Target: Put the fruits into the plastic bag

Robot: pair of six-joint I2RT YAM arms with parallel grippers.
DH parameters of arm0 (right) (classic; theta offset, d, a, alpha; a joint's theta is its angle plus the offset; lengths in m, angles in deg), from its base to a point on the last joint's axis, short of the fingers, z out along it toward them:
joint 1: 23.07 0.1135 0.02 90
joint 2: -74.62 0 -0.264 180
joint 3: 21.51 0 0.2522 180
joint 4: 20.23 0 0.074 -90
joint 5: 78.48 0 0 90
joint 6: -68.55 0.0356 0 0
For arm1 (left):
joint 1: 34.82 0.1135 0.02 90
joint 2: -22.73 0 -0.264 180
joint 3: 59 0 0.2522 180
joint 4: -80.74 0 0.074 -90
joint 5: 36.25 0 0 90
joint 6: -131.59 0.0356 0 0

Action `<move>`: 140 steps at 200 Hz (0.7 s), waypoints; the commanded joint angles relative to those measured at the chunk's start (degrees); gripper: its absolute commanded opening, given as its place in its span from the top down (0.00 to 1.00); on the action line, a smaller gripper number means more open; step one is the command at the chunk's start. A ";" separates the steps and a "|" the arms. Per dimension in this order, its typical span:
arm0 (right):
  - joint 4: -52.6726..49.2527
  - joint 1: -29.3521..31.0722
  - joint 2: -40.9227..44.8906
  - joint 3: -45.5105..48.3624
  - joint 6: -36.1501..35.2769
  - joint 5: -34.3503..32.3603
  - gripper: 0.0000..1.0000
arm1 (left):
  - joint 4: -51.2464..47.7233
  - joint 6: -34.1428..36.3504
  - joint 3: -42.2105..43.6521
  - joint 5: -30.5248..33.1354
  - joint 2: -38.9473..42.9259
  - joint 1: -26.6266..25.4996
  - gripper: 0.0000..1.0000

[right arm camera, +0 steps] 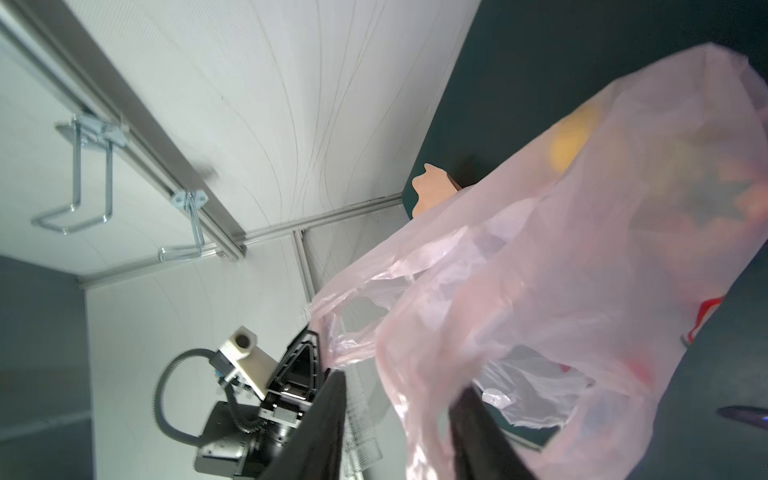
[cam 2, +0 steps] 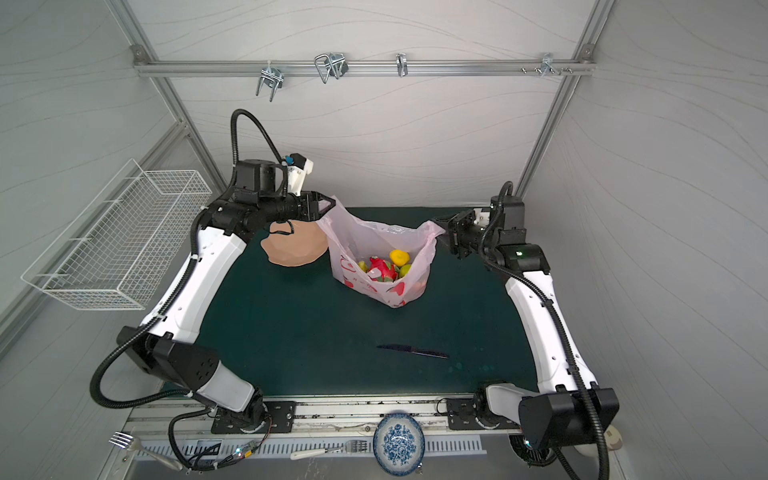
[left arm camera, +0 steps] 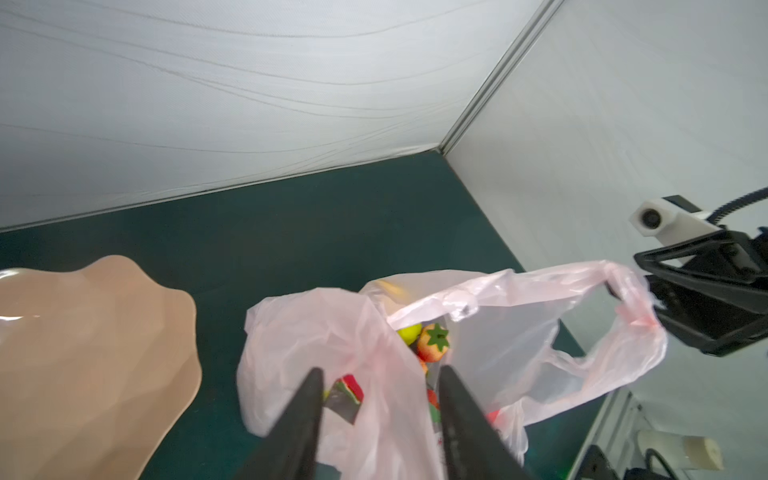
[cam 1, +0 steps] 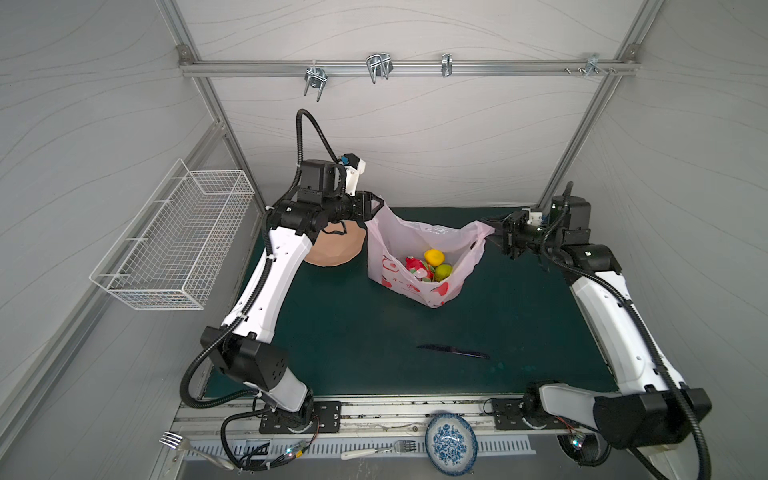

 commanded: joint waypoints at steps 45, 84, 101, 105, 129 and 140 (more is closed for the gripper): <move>-12.64 -8.20 2.31 -6.10 -18.67 -0.24 0.13 | 2.26 -10.35 6.27 16.04 11.95 2.47 0.01; -22.92 -10.92 3.02 -12.71 -37.06 -12.97 0.01 | -2.11 -11.45 14.16 27.40 19.87 3.62 0.01; -24.48 -10.91 3.29 -12.98 -42.36 -18.49 0.01 | -2.22 -10.79 18.55 28.61 23.04 4.00 0.01; -24.79 -10.92 3.43 -12.81 -43.40 -19.87 0.01 | -2.15 -10.61 19.66 28.83 23.82 4.00 0.01; -24.73 -10.91 3.88 -9.52 -47.81 -26.77 0.01 | 0.03 -11.30 27.40 30.97 28.51 4.08 0.01; -23.84 -10.91 4.05 -6.88 -49.08 -29.25 0.01 | 2.40 -10.91 32.07 31.68 30.90 4.03 0.01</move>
